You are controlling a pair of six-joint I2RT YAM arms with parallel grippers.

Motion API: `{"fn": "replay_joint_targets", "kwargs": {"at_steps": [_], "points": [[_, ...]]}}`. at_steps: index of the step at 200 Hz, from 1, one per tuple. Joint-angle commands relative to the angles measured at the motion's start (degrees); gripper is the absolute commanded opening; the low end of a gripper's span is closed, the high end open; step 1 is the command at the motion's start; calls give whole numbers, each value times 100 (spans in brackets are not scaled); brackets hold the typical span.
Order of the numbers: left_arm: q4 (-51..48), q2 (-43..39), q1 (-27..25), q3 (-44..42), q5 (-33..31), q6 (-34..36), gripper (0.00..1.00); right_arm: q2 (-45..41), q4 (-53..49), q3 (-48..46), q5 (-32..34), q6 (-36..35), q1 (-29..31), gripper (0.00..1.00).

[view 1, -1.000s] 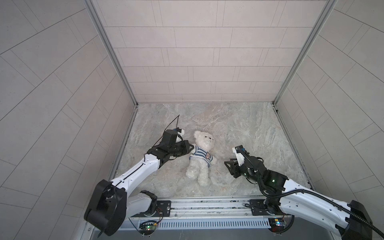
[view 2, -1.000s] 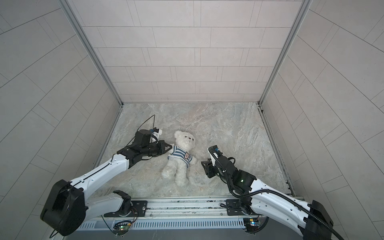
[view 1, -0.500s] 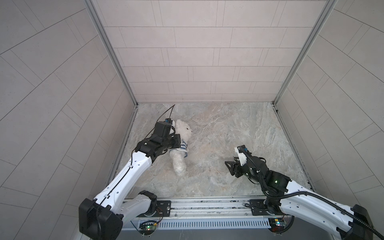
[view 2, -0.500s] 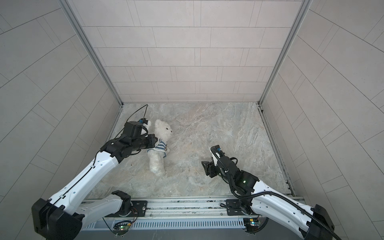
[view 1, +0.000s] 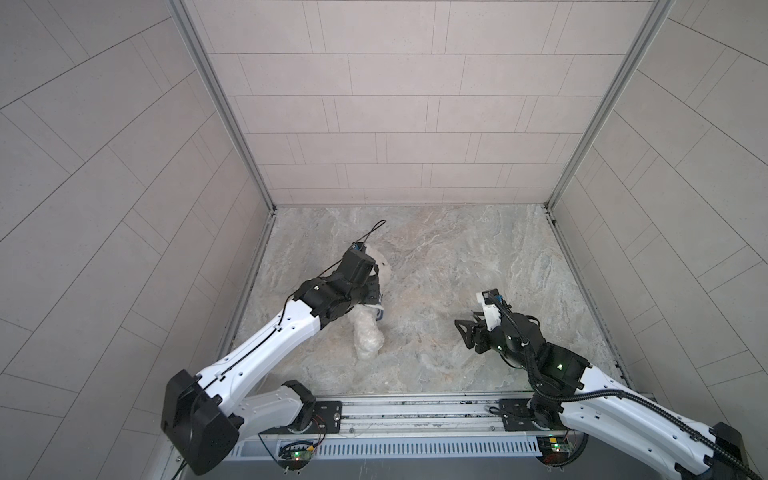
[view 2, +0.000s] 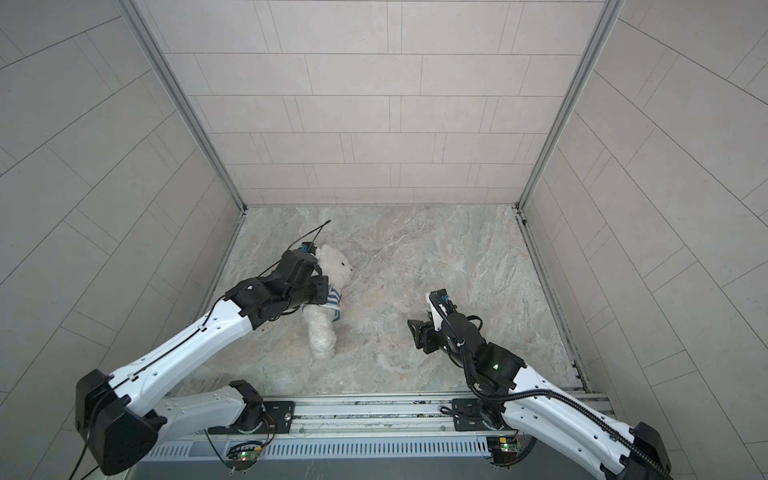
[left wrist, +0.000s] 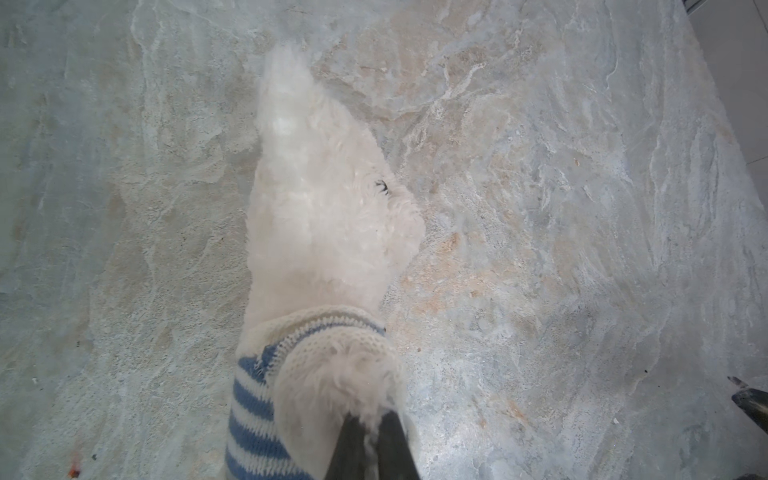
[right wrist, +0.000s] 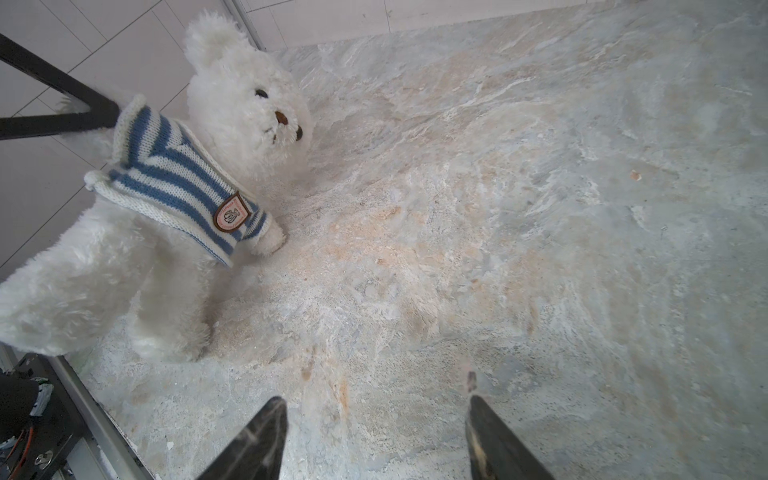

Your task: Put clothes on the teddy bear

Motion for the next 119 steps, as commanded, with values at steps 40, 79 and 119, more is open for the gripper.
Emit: {"fn": "replay_joint_targets", "kwargs": {"at_steps": [40,79,119], "points": [[138,1208,-1224,772,-767,-973,0,-1284,-740,-382,-402,336,-1157,71],[402,2189,-2006,1226,-687,-1519,0,-1623,-1102,-288,-1045,290,-2175,71],[812,2853,-2482,1490,-174,-1662,17,-1376,-1120,-138,-1269,142,-2561,71]]}}
